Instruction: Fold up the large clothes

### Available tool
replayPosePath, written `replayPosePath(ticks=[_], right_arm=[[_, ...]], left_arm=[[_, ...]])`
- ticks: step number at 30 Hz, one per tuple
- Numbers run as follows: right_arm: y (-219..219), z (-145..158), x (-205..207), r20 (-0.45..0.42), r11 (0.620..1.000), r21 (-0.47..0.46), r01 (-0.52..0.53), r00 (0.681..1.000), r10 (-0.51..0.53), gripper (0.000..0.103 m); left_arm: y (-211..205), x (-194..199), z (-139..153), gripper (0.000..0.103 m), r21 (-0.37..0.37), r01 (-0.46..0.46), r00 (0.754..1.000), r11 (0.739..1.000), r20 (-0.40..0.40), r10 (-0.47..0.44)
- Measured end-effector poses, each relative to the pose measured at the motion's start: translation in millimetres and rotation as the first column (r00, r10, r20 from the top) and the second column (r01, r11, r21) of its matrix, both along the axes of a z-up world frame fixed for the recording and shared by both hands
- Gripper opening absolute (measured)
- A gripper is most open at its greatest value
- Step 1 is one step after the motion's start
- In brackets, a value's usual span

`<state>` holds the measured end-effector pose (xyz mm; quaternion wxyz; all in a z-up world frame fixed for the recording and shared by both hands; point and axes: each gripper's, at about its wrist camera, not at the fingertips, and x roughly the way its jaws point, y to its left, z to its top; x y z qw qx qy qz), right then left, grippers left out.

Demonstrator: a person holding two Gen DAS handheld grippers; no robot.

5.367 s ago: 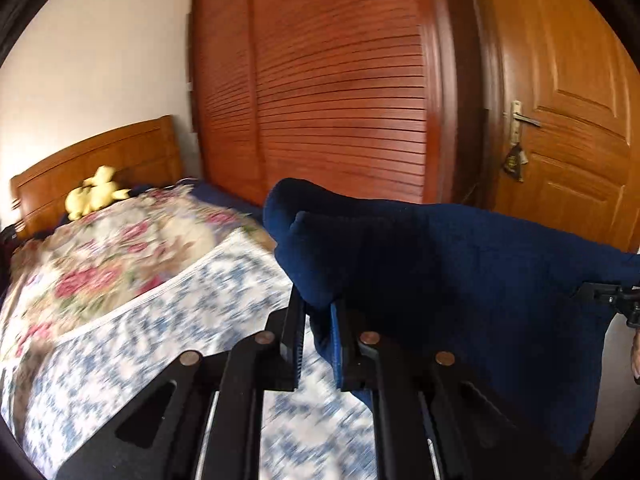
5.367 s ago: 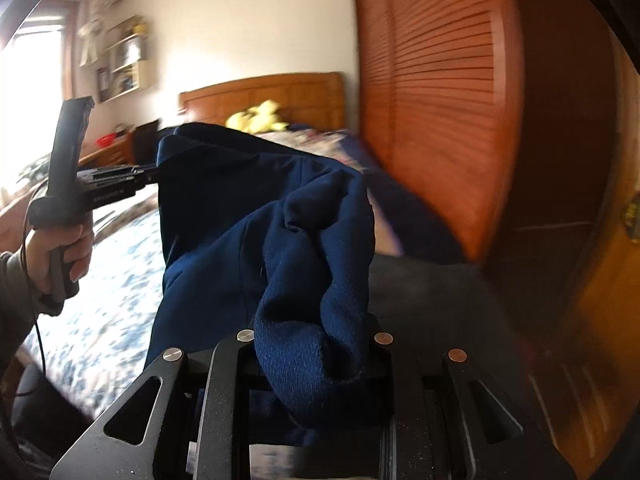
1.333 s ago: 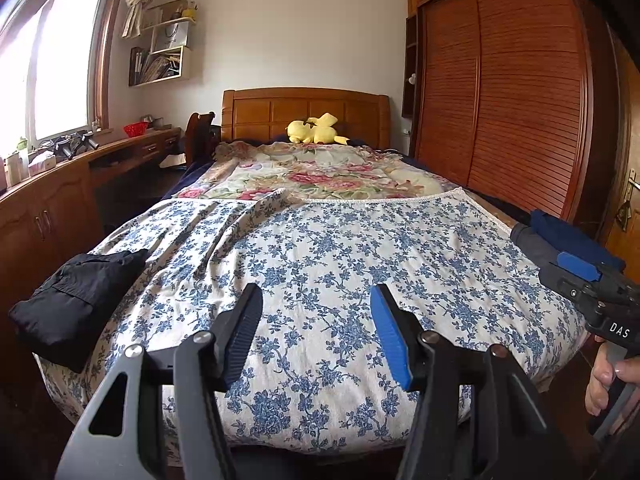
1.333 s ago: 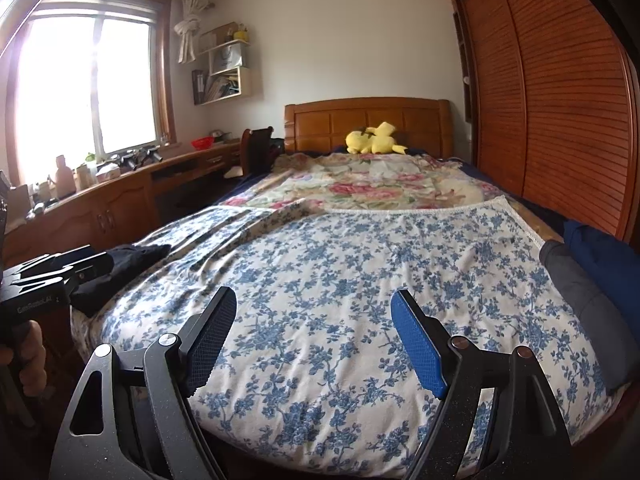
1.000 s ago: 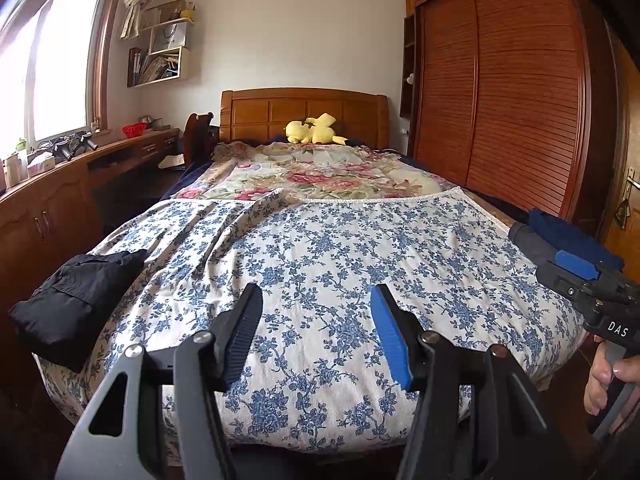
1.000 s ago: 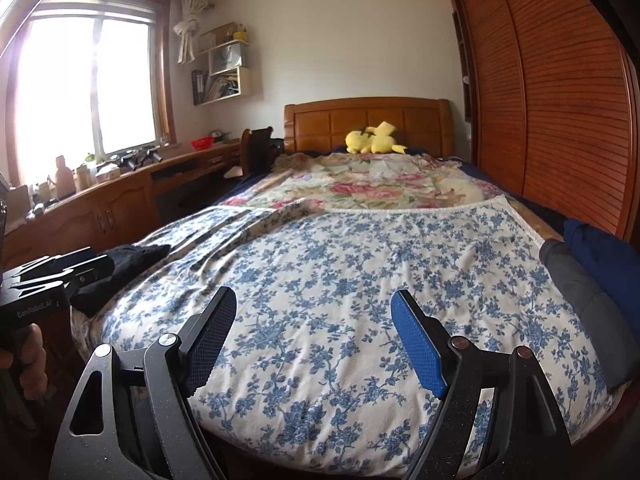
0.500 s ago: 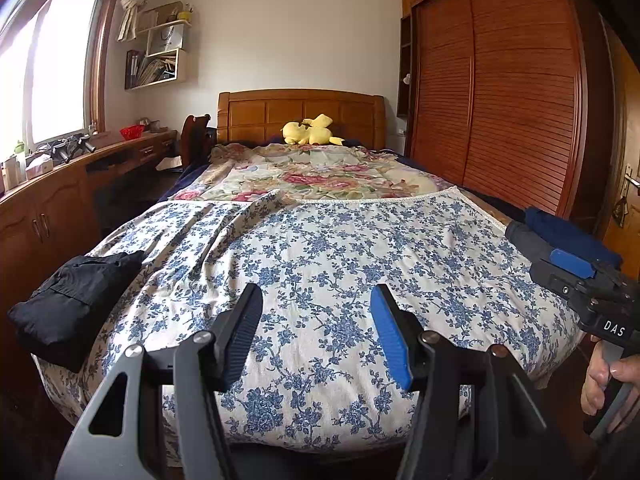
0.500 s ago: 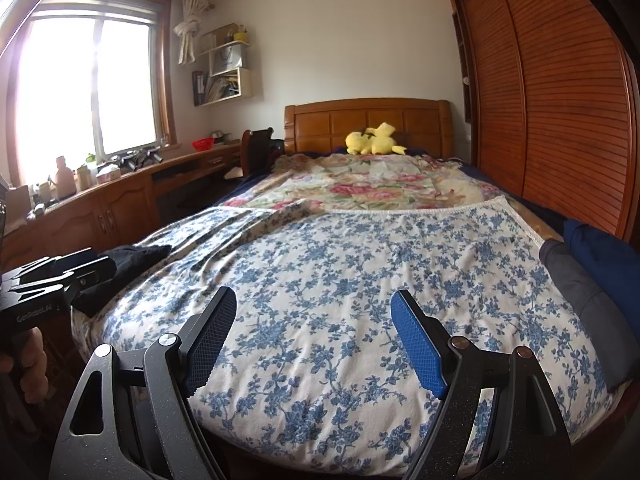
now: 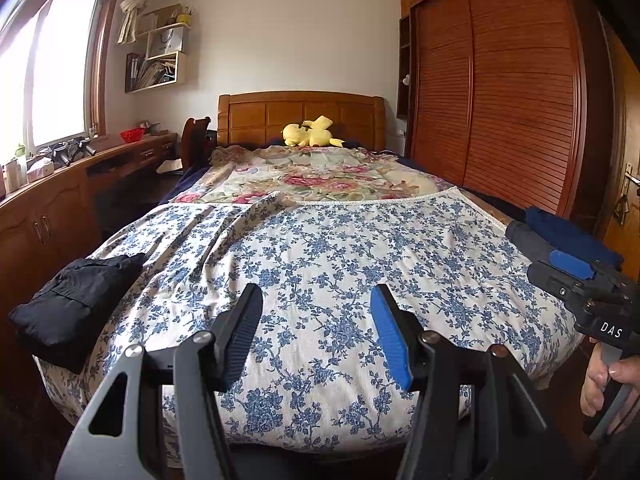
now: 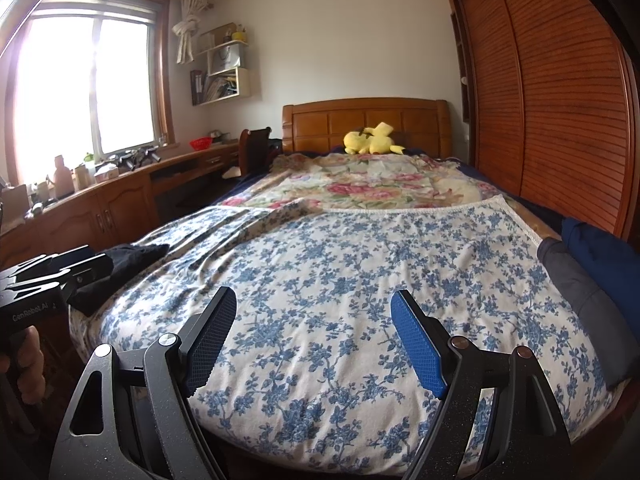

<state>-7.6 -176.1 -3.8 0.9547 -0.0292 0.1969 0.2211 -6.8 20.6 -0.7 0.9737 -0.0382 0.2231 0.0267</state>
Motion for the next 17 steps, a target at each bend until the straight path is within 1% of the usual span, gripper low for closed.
replayPosePath(ticks=[17], right_arm=[[-1.8, -0.4, -0.3, 0.006, 1.0, -0.002, 0.005, 1.0, -0.005, 0.081]], left_arm=[[-1.7, -2.0, -0.1, 0.056, 0.009, 0.002, 1.0, 1.0, 0.008, -0.002]])
